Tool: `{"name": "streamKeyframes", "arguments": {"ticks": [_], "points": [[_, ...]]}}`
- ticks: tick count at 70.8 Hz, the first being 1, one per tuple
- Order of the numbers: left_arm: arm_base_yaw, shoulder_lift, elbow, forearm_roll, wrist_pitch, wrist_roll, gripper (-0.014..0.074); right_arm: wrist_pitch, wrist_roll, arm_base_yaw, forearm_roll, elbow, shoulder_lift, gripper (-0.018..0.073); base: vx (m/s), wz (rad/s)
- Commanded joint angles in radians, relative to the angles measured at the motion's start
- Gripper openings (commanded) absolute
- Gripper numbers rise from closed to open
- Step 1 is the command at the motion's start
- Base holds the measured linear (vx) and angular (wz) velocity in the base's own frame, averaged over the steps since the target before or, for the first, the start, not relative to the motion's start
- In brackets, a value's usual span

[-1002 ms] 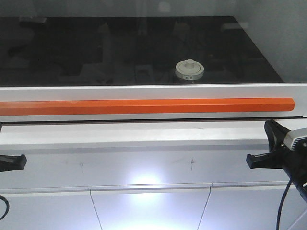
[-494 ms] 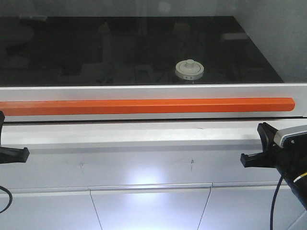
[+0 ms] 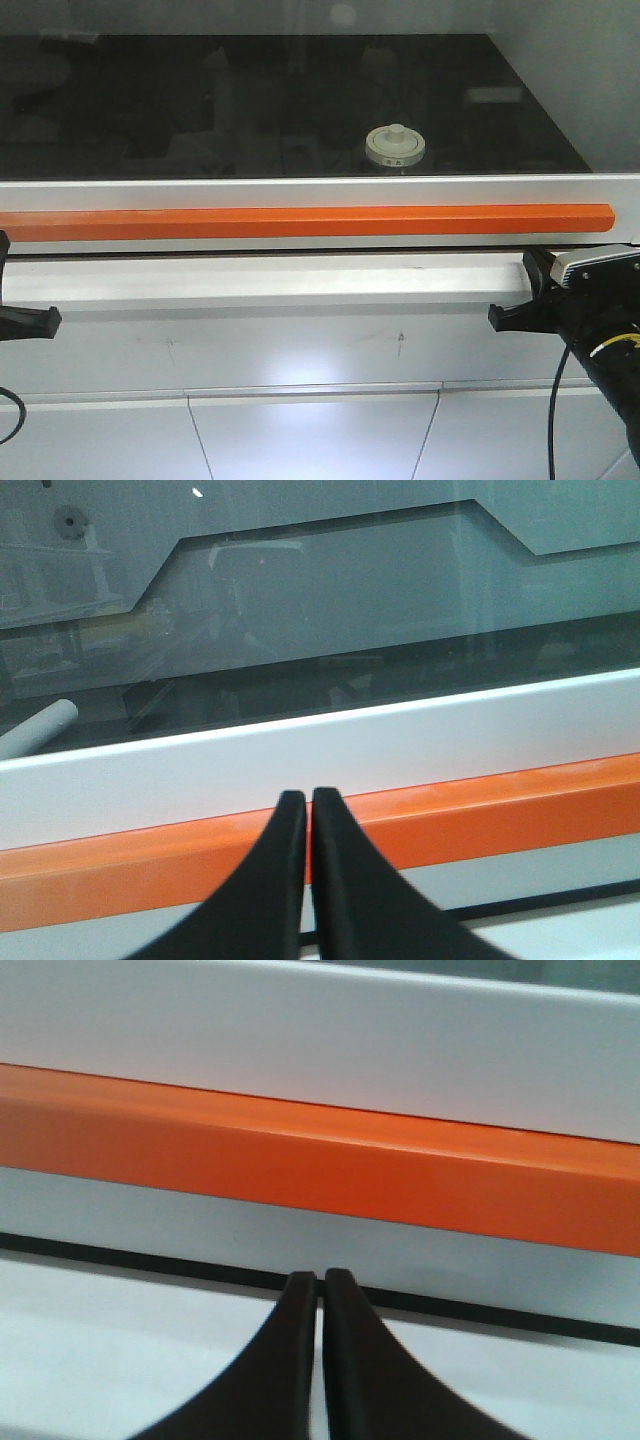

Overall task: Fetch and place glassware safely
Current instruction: 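Move both grippers up to the orange sash handle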

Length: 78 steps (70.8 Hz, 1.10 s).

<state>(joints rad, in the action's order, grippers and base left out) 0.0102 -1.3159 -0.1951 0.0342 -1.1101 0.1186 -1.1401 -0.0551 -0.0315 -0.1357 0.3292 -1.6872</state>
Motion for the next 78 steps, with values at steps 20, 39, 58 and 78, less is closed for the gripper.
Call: {"name": "streamKeyframes", "arguments": {"ticks": [20,39,58,78], "points": [[0.005,0.012,-0.024,-0.003,-0.070,-0.009,-0.0007,-0.103,-0.008,0.005,0.002,0.093,-0.043,-0.0001,0.00,0.00],[0.005,0.012,-0.024,-0.003,-0.070,-0.009,-0.0007,-0.112,-0.006,0.005,0.003,0.149,-0.064,-0.0001,0.00,0.00],[0.005,0.012,-0.024,-0.003,-0.029,-0.009,-0.0007,-0.133,-0.006,0.005,0.003,0.151,-0.062,-0.0001,0.00,0.00],[0.005,0.012,-0.027,-0.011,0.009,-0.009,-0.0007,-0.129,-0.006,0.005,0.003,0.151,-0.062,-0.0001,0.00,0.00]]}}
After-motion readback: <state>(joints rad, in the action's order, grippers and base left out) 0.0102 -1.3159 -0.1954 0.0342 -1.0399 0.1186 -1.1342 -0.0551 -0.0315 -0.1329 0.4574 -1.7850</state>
